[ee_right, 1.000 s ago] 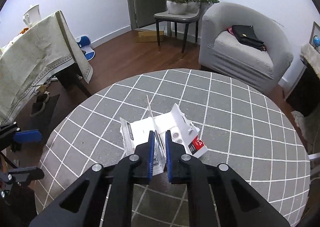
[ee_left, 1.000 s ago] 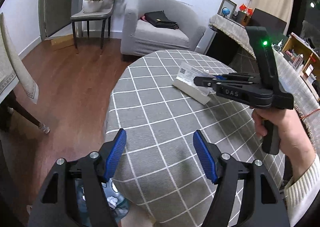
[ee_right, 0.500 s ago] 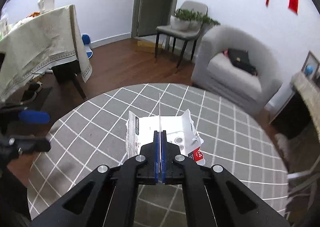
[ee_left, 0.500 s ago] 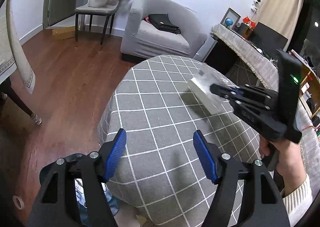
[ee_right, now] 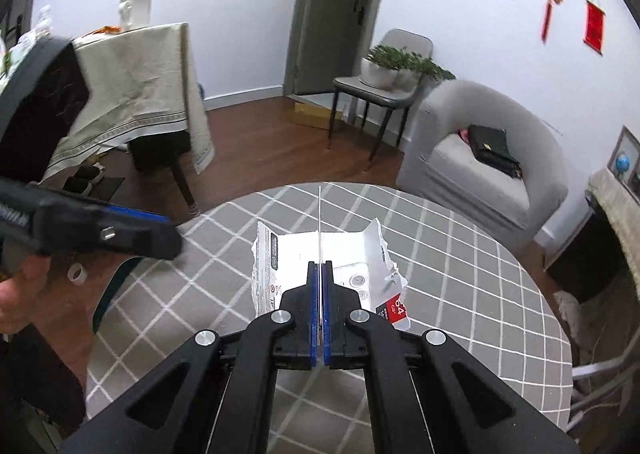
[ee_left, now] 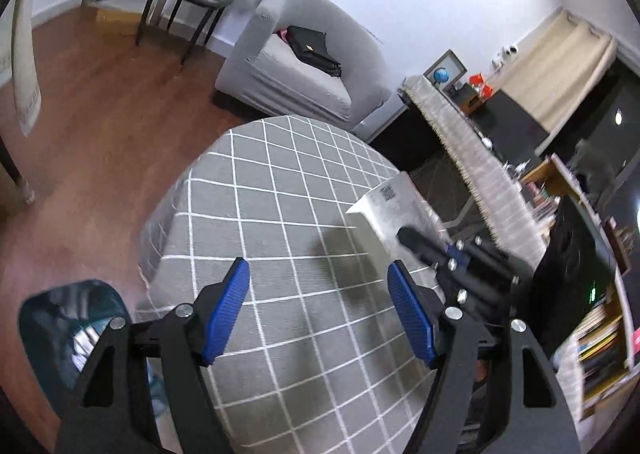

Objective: Collect trash
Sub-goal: 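Carry the white box with the right gripper over the teal bin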

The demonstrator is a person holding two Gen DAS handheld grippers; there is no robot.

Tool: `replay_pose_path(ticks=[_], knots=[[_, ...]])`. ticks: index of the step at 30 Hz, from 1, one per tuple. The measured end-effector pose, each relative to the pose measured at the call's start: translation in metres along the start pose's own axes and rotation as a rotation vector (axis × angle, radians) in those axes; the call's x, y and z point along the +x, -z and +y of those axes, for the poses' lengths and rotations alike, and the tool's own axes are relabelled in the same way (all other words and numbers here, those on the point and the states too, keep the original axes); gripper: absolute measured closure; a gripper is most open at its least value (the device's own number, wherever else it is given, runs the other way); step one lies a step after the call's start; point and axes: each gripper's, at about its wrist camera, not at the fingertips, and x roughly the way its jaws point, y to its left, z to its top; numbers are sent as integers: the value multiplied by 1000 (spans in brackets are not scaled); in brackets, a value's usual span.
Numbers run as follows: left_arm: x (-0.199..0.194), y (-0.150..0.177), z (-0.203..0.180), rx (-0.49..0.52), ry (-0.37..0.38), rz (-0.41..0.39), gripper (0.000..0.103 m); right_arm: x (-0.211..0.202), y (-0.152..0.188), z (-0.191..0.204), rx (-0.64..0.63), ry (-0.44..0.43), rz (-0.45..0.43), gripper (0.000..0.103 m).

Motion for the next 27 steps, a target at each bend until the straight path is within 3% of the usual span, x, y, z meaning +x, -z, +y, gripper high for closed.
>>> replay_pose_path(ticks=[7,9,12,17,19,27], knots=[[-3,-4,3,-50,-29,-10,29,-2,-5,33,-54,-32,-18,102],[-3,-6,6,-65,-44,-7,34,-4,-8,38,-58,-45,-31,102],[-10,-9,17,-100,-40,-23,45,-4,-11,47,-70,-62,-38,102],[-20,-13,25,-115,-56,-36,83,1,-14,58,-77,-75,-29,102],[-23,-14,26,-113,-53,-37,91,1,-16,63,-75,-81,-31,102],[-36,-15,27,-85,-89,-51,95,-1,-16,75,-56,-86,-40,102]])
